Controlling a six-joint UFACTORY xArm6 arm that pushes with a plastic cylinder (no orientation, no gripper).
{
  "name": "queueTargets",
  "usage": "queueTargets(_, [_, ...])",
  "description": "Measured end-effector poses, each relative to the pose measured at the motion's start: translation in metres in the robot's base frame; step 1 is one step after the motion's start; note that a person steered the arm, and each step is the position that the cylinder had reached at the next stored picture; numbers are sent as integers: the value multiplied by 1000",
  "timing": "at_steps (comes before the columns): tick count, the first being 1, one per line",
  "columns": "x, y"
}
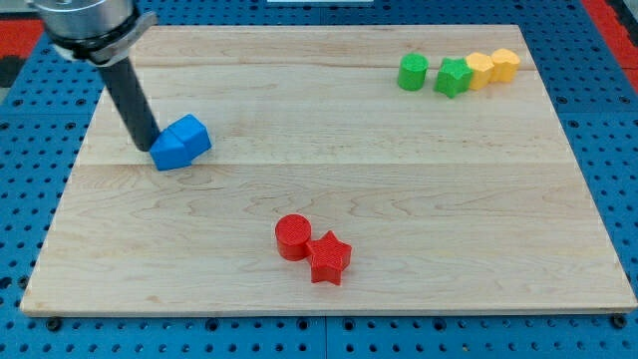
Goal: Move the blue cube parallel to the top of the red circle
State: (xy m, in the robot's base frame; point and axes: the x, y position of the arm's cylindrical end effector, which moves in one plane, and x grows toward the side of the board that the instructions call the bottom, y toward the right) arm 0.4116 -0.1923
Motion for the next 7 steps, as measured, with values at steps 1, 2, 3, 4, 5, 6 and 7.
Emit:
queueTargets(1, [-21, 43])
queueTargets(2, [-35, 89])
queueTargets(3, [-37, 102])
queueTargets(4, [-37, 119])
queueTargets(5, [-30, 135])
queueTargets(6, [-10, 139])
queueTargets(7, [-41, 166])
